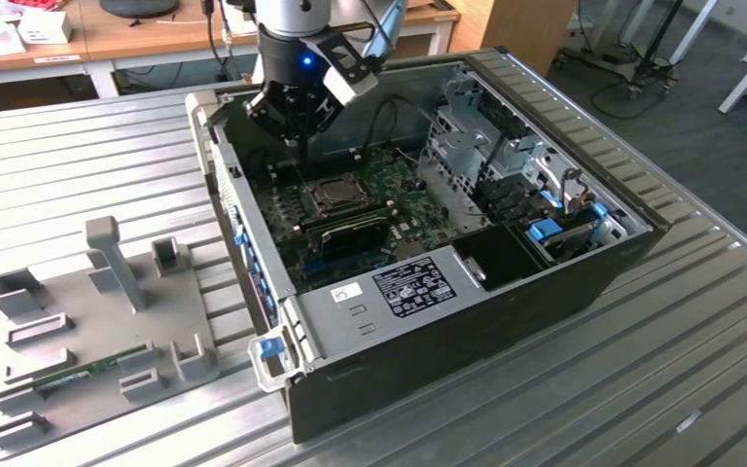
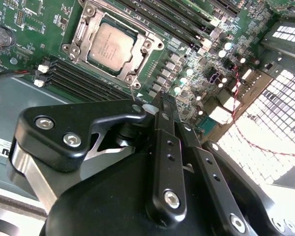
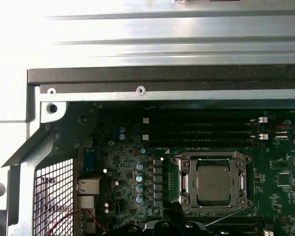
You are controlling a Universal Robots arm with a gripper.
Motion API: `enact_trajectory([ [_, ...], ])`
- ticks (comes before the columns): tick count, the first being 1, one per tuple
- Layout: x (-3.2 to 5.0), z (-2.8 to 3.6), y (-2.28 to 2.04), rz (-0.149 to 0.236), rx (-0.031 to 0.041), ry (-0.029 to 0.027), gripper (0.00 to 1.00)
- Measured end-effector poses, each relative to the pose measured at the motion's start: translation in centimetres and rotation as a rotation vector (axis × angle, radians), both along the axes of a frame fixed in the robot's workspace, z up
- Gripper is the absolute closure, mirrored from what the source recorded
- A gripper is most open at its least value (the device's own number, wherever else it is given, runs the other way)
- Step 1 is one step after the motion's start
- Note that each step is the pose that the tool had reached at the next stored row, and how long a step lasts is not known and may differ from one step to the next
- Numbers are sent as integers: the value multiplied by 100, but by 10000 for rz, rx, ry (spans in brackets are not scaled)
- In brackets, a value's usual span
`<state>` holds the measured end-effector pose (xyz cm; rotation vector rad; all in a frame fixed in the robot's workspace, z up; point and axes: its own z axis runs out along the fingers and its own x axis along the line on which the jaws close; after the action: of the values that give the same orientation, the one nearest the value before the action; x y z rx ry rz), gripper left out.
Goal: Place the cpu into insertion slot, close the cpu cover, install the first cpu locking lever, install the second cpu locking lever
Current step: 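Install the first cpu locking lever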
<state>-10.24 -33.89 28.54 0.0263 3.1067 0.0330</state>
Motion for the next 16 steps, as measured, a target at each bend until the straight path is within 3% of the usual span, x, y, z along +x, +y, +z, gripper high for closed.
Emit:
enact_trajectory([
  [8, -131, -28, 0, 0, 8, -119, 90],
  [10, -152, -40, 0, -1, 68, -143, 90],
  [13, -175, -50, 0, -1, 337, -175, 90],
  [16, -190, -56, 0, -5, 716, -203, 90],
])
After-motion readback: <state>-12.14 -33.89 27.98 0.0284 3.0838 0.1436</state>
